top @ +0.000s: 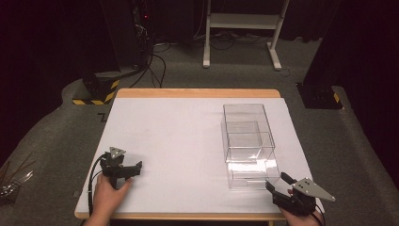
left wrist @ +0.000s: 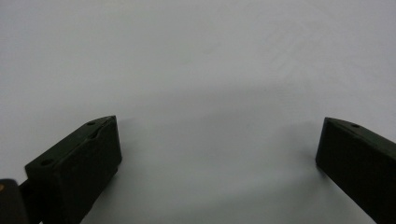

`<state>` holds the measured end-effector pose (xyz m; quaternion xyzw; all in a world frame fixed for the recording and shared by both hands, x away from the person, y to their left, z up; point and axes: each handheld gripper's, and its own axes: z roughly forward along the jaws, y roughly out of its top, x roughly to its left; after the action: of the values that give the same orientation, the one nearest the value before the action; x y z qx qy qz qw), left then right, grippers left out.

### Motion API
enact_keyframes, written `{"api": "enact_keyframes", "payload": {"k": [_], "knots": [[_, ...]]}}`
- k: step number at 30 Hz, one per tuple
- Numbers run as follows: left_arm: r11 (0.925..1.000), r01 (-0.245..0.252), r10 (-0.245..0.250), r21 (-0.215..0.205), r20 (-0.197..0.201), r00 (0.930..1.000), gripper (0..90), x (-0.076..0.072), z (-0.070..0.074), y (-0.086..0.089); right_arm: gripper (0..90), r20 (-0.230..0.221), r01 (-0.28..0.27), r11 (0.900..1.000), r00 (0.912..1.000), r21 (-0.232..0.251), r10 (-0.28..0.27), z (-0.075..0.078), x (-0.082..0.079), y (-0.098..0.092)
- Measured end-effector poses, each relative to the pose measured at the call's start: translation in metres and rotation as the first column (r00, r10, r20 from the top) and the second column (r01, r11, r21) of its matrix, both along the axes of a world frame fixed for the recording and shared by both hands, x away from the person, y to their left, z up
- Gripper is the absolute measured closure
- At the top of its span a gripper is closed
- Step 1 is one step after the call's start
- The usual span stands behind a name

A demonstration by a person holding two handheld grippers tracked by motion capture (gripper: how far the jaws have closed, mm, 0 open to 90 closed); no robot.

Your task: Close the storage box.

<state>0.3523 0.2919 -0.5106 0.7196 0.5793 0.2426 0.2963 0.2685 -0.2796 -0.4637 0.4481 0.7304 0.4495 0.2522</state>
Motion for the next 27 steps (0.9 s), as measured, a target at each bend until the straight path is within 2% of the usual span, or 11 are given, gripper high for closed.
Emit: {"api": "enact_keyframes", "payload": {"k": [18, 27], "knots": [[1.0000, 0.000, 0.000, -0.001, 0.000, 1.0000, 0.4, 0.000, 0.000, 0.000, 32.5, 0.019, 0.030, 0.999, 0.9994, -0.011, -0.030, -0.001, 0.016, 0.005], [1.0000, 0.001, -0.001, 0.001, -0.001, 1.0000, 0.4, 0.000, 0.000, 0.000, 32.6, 0.004, 0.042, 0.999, 0.9991, -0.018, -0.042, 0.000, 0.030, 0.005]]}}
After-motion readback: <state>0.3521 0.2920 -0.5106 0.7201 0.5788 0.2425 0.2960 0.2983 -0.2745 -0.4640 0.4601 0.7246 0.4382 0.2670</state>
